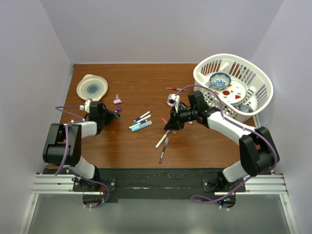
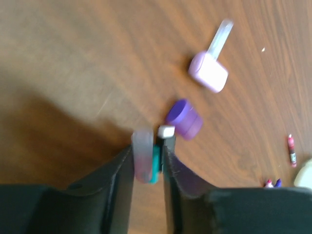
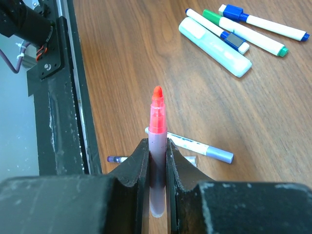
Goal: Open the pen caps
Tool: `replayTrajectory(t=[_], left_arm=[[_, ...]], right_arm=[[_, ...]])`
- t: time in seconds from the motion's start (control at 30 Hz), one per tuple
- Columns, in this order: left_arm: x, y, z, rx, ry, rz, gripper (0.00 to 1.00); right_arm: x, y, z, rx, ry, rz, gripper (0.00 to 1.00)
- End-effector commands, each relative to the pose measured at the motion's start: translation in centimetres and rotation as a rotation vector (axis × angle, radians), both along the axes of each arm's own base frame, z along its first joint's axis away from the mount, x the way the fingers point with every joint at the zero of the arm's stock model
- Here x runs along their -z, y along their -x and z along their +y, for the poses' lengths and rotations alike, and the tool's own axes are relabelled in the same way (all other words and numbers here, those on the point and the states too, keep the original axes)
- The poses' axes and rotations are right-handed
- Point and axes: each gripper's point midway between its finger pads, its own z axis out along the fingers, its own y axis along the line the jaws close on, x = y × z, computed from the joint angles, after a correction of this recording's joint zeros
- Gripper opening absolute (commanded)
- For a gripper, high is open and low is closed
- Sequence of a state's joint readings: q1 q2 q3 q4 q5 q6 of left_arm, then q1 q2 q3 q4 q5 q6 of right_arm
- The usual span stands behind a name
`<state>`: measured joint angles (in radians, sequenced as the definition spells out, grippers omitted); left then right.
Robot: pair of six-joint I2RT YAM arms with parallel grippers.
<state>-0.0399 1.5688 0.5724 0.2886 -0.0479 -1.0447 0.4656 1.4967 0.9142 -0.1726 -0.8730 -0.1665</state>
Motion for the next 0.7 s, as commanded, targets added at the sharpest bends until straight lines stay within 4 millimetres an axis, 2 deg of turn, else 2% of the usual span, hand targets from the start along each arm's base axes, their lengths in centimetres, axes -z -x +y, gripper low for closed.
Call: replayTrajectory(t=[0.0,0.1,0.2,0.27,0.3,0.37,0.4,0.43,0.47,0.53,0.57,0.6,0.67], left_arm=[[0.4,-1.6,0.6,-0.017,-0.010,0.021,0.43],[0.4,-1.9,0.4,-0.006,-0.003,0.021,0.52],[-0.6,-2.2,0.5,0.002,-0.013,-0.002,0.58],[-1.9,-2.3,0.5,0.008,-0.023,-0.027,0.62],[-2.6,-2.3,0.5,0.014,-0.025,-0.043,0.63],[-4.9,-2.5,0.3,0.042,-0.036,-0.093,0.68],[-5.7,-2.5,0.1,0.058,-0.040,-0.110,0.68],[-8.0,-2.8,-0.1,0.075,-0.046,-0.169,0.69],[-9.4,-2.7,-1.2,0.162,-0.047,-0.217,0.73],[-13.7,-2.7,-2.4,0.248,-0.057,-0.380,0.77],[-15.2,-2.1,-3.8,0.350,-0.054,-0.449,0.84],[-17.5,-1.6,-4.4,0.393,-0.070,-0.530,0.88],[-19.4,-0.8,-5.4,0.496,-0.117,-0.595,0.97]], right_arm=[[-1.5,-1.3,0.0,0.007,-0.018,-0.054,0.00],[-1.5,-1.5,-0.3,0.016,-0.017,-0.057,0.00],[-1.2,-2.1,-0.8,0.044,0.004,-0.071,0.00],[-0.9,-2.9,-1.3,0.078,0.032,-0.087,0.01],[-0.2,-4.0,-2.0,0.136,0.084,-0.110,0.02],[0.7,-5.5,-3.0,0.212,0.156,-0.150,0.04],[1.5,-7.0,-4.3,0.290,0.227,-0.180,0.05],[1.9,-7.7,-4.9,0.326,0.266,-0.193,0.05],[2.3,-8.2,-5.5,0.343,0.300,-0.212,0.05],[3.1,-9.2,-6.6,0.382,0.369,-0.232,0.05],[3.3,-9.5,-6.9,0.377,0.389,-0.249,0.06],[3.7,-9.7,-7.1,0.378,0.411,-0.248,0.06],[4.4,-10.0,-7.9,0.380,0.463,-0.261,0.08]])
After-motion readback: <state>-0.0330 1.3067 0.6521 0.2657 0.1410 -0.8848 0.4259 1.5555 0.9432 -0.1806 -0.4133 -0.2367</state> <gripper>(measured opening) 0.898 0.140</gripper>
